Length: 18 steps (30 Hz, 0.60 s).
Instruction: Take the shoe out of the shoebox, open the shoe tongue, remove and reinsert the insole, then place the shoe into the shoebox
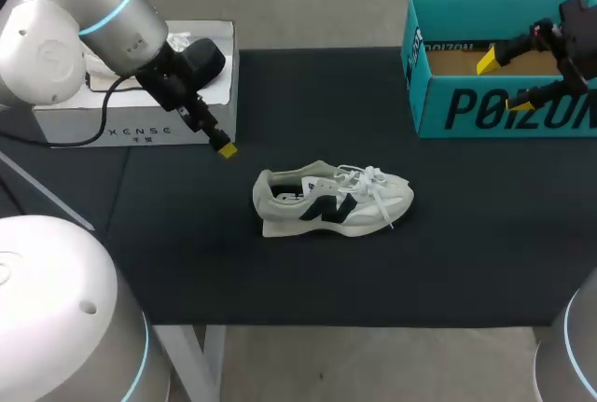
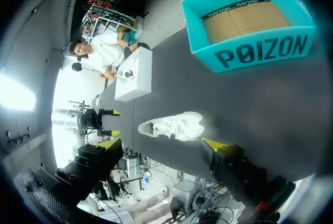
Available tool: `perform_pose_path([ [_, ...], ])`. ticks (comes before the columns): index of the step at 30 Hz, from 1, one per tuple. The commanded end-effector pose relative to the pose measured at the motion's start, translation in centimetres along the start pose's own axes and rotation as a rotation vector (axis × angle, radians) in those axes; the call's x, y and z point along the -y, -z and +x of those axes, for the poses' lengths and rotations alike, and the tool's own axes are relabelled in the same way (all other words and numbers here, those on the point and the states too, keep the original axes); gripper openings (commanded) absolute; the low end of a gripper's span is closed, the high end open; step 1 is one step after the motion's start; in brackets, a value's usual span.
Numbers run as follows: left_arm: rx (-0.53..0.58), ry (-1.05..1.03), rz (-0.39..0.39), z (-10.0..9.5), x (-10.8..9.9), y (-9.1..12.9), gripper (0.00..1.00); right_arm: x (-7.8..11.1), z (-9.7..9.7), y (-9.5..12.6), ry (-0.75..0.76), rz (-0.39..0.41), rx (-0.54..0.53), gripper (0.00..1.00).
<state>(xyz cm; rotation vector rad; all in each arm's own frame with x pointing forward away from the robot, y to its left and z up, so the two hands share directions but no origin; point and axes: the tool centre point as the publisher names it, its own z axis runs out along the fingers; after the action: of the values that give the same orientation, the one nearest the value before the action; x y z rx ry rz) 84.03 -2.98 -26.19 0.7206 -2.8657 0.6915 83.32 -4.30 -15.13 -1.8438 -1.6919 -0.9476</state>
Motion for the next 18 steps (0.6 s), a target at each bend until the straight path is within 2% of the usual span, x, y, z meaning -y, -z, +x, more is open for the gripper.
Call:
perform_pose_path([
  [1, -0.004, 0.0, -0.004, -0.2, 0.2, -0.1, 1.0, 0.0, 0.0, -0.1, -0.002, 0.001, 0.004, 1.0],
  [7, -0.004, 0.0, -0.004, -0.2, 0.2, -0.1, 1.0, 0.0, 0.0, -0.1, -0.002, 0.001, 0.004, 1.0],
  [12, -0.008, -0.018, 0.095, 0.3, -0.2, -0.6, 1.0, 0.0, 0.0, -0.1, -0.002, 0.001, 0.004, 1.0],
  [18, -0.036, -0.061, 0.089, 0.2, -0.4, -1.2, 1.0, 0.0, 0.0, -0.1, -0.002, 0.001, 0.004, 1.0],
])
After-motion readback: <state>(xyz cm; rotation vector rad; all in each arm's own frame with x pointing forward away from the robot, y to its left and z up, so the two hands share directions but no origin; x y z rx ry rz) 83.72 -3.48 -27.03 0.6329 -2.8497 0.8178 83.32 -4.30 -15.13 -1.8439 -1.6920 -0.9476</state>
